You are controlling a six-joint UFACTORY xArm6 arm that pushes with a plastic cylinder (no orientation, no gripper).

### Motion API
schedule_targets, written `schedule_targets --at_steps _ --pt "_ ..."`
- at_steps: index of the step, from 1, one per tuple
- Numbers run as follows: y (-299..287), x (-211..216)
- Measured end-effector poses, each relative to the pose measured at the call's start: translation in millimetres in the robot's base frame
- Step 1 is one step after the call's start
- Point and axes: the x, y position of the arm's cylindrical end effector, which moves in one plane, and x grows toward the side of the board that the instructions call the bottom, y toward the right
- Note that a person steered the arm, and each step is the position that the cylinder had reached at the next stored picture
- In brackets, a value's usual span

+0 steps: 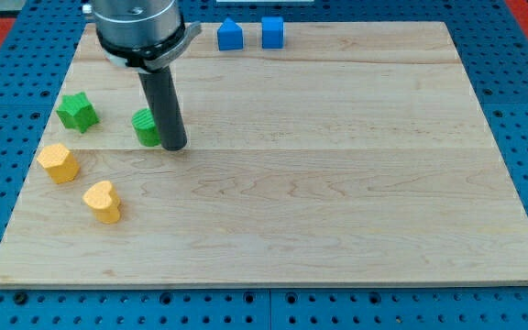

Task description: Locate the arm diagonal bottom right to the yellow heart

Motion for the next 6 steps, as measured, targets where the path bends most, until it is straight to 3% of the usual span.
schedule_targets --at_steps 1,4,5,6 --pt "-36.0 -16.0" --pt "-42.4 -18.6" --pt "12.4 16.6" --pt "62.8 92.5"
